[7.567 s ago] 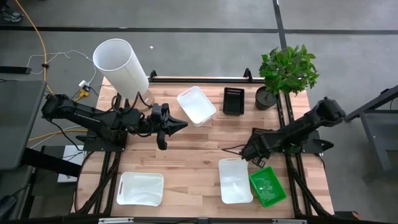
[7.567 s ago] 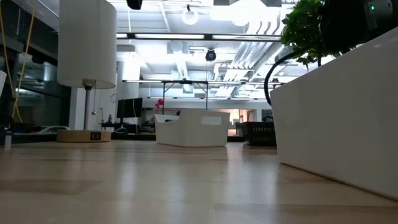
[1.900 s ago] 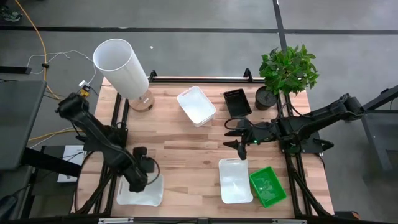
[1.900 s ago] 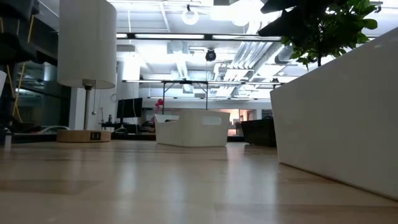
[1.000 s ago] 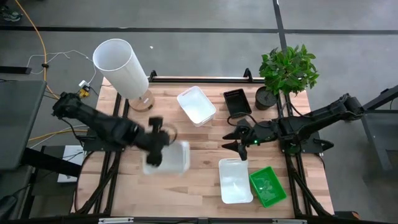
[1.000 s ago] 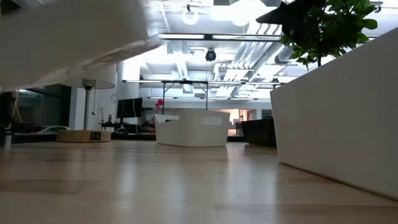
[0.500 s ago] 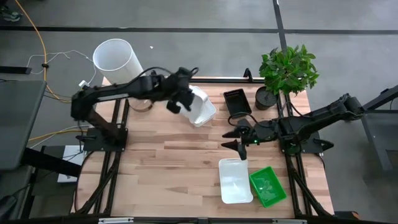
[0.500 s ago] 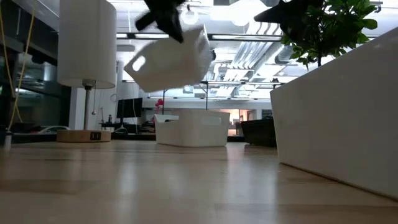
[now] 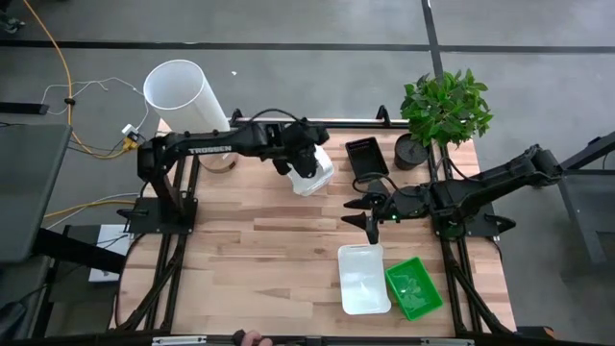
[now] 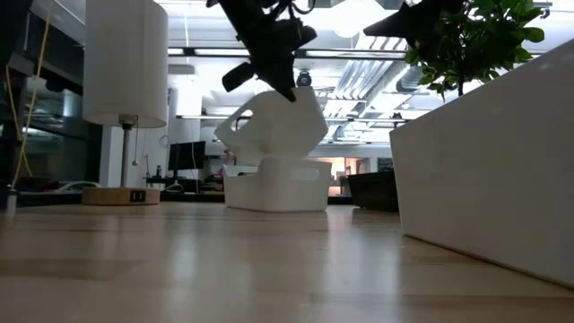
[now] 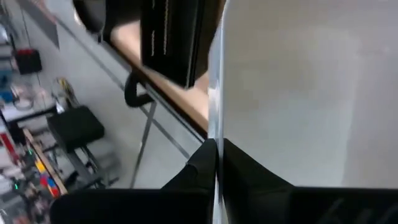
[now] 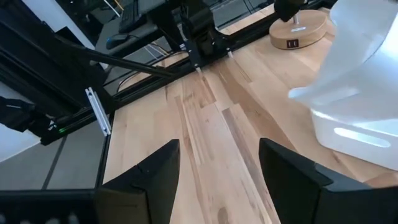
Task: Stack baskets by color
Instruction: Stack the bottom left white bin on top of the top white bin
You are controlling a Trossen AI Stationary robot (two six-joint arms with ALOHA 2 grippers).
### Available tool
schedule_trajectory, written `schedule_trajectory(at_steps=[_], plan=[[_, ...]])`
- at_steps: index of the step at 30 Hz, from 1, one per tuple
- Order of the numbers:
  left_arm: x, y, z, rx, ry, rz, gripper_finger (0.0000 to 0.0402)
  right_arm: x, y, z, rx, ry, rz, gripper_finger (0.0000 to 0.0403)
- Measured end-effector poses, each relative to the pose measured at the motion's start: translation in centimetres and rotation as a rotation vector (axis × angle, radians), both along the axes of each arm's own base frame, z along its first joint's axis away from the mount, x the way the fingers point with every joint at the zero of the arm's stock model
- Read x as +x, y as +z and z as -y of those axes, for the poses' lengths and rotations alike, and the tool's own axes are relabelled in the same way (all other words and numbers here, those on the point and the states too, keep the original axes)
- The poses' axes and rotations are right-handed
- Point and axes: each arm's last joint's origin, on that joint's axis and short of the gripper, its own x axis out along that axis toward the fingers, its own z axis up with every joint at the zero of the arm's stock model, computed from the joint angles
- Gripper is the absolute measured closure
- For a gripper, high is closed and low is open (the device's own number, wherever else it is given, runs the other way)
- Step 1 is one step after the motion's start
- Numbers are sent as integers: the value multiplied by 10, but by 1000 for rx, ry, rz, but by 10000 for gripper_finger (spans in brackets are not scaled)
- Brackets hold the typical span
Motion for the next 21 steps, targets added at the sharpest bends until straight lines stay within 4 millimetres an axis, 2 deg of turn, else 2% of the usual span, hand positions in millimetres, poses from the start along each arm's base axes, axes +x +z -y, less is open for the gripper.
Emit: schedule_trajectory(at_steps=[10, 21], plan=[[-3, -10, 4, -38, 7, -90, 401, 0, 0, 0, -3, -1, -1, 199], [-2, -10, 4, -54, 14, -75, 388, 0, 0, 0, -8, 0, -5, 199]])
